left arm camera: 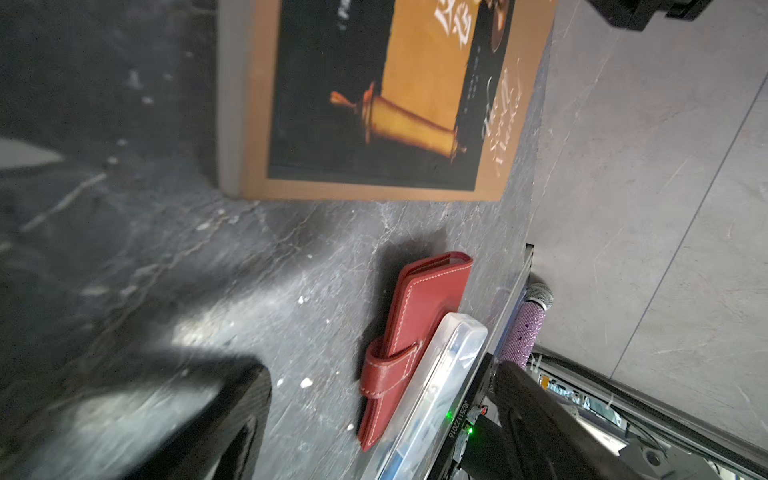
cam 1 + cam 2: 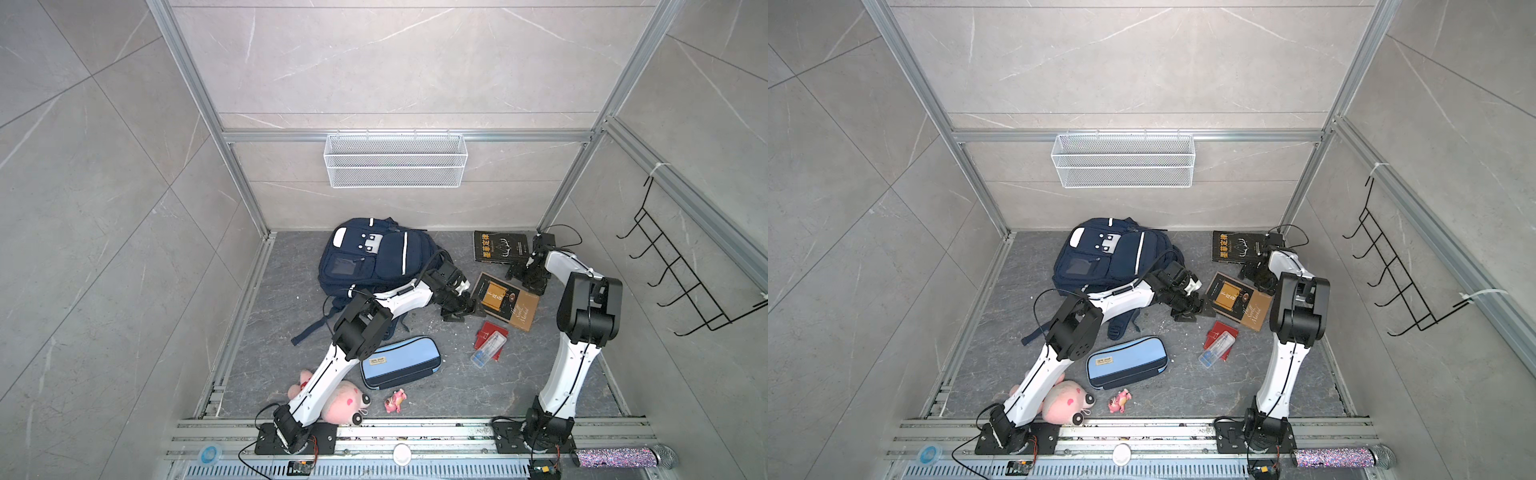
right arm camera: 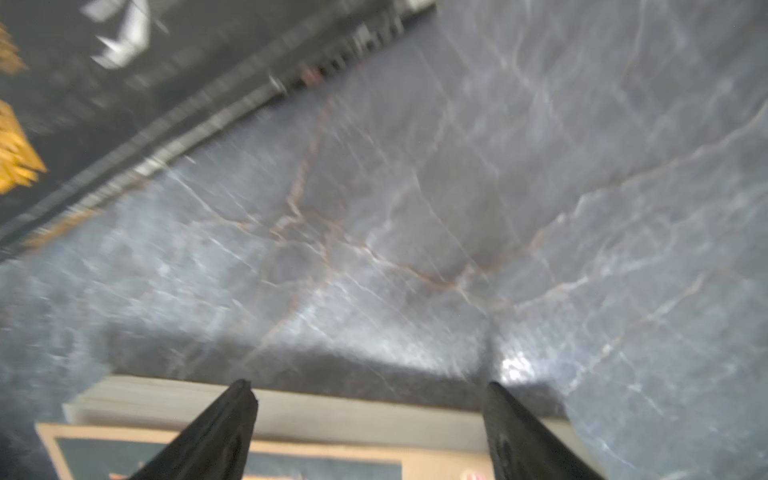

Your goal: Pack the student bag

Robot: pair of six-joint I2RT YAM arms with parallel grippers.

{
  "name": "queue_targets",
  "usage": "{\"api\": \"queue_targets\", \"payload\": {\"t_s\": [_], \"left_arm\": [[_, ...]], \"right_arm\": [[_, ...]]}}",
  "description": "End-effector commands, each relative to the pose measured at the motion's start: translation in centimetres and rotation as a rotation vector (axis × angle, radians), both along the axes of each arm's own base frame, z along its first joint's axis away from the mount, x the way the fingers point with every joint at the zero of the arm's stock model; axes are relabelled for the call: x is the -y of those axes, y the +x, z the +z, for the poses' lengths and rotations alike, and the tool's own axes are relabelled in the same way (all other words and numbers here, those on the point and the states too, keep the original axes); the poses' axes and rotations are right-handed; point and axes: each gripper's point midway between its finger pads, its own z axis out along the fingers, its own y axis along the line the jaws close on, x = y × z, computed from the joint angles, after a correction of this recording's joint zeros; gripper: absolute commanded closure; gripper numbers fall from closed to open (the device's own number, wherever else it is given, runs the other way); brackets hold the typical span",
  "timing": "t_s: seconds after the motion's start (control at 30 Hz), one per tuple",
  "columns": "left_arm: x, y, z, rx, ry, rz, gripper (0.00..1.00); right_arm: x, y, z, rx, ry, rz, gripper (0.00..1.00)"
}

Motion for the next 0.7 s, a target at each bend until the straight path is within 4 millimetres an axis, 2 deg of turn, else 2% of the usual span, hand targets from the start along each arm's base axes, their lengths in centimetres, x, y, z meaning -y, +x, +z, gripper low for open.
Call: {"api": "queue_targets", "payload": {"t_s": [0.0,0.17,0.4,0.67], "left_arm": [[1.2,0.3,-0.9,-0.020,-0.020,0.020,0.13],[2.1,1.6,-2.0,-0.034,-0.031,0.053,0.13],[2.1,3.9,-3.0,-0.035,-0.040,0.109,0.13],[2.8,6.5,-3.6,-0.055,-0.092,0.172,0.14]], "right_arm": [[-0.2,-2.3,0.6,-0.042,0.040,-0.009,0.12],[-1.2,-5.2,-0.2,-0.092,0.076,-0.001,0.12],[-3.2,-9.6,-1.4,-0.147,0.140,-0.001,0.14],[-4.9,-12.7,-1.7,-0.182,0.201,-0.009,0.15]]}}
